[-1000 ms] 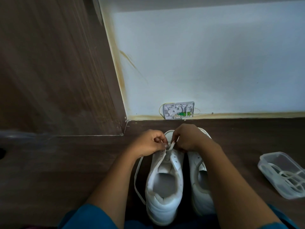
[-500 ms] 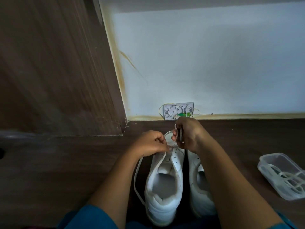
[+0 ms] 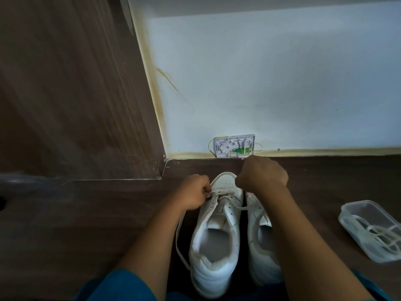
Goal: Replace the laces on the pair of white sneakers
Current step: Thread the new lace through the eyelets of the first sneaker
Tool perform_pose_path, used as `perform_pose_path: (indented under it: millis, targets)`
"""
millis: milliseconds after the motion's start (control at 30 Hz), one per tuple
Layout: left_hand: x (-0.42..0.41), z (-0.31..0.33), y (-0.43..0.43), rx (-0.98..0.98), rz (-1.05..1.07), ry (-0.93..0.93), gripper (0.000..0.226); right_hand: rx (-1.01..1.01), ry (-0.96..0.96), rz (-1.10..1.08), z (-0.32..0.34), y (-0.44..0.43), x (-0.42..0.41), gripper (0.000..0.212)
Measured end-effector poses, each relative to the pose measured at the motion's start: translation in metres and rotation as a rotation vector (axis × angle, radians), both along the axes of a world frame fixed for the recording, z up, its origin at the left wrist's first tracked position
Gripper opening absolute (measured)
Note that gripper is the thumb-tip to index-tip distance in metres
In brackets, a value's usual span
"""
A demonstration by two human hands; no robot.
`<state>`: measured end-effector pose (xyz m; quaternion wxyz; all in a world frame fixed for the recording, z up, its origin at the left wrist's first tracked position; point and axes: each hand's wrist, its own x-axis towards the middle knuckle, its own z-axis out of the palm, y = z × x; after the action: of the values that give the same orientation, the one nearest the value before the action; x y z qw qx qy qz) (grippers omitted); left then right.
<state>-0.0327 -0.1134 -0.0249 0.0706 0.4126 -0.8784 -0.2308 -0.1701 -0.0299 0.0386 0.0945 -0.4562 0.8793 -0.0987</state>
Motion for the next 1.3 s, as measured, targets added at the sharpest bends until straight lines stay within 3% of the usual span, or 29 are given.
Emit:
perform_pose_path:
  millis: [133, 233, 333, 400, 500, 600, 700, 733, 867, 933, 1033, 1133, 1300]
  targets:
    - [-0.001, 0.003, -0.002, -0.051, -0.079, -0.068, 0.016, -0.115, -0.143, 0.181, -0.012, -0.012, 0.001, 0.009]
    - [-0.001, 0.010, 0.001, 0.087, -0.066, -0.056, 0.016, -0.150, -0.163, 0.304, -0.009, -0.013, 0.002, 0.018]
    - [-0.005, 0.025, 0.007, 0.356, 0.084, 0.267, 0.029, -0.025, -0.153, 0.401, -0.014, -0.012, 0.001, 0.026]
    - [-0.006, 0.032, 0.007, 0.453, 0.170, 0.500, 0.037, 0.067, -0.085, 0.352, -0.021, -0.015, 0.000, 0.025]
    - [-0.007, 0.039, 0.007, 0.603, 0.150, 0.775, 0.042, 0.043, -0.081, 0.299, -0.021, -0.014, -0.002, 0.024]
    - [-0.006, 0.043, 0.008, 0.721, 0.066, 0.911, 0.052, -0.043, -0.203, 0.343, -0.021, -0.013, 0.000, 0.024]
    - [-0.007, 0.045, 0.012, 0.741, 0.040, 0.986, 0.044, -0.085, -0.287, 0.441, -0.021, -0.012, 0.008, 0.012]
    - [-0.008, 0.046, 0.011, 0.717, 0.065, 1.005, 0.041, -0.129, -0.324, 0.478, -0.020, -0.013, 0.010, 0.006]
    - [-0.008, 0.058, 0.010, 0.622, 0.129, 1.045, 0.045, -0.333, -0.796, 0.450, -0.007, -0.007, 0.016, 0.031]
    - [-0.008, 0.066, 0.010, 0.599, 0.124, 1.046, 0.043, -0.419, -0.996, 0.363, -0.003, -0.006, 0.018, 0.033]
    - [-0.005, 0.066, 0.009, 0.577, 0.159, 0.994, 0.037, -0.603, -1.046, 0.215, 0.005, -0.010, 0.016, 0.018]
    - [-0.003, 0.054, 0.005, 0.588, 0.187, 0.928, 0.042, -0.750, -0.999, 0.119, 0.009, -0.010, 0.011, 0.029]
    - [-0.003, 0.044, 0.008, 0.699, 0.032, 0.838, 0.054, -0.823, -1.483, 0.096, 0.013, -0.006, 0.001, 0.033]
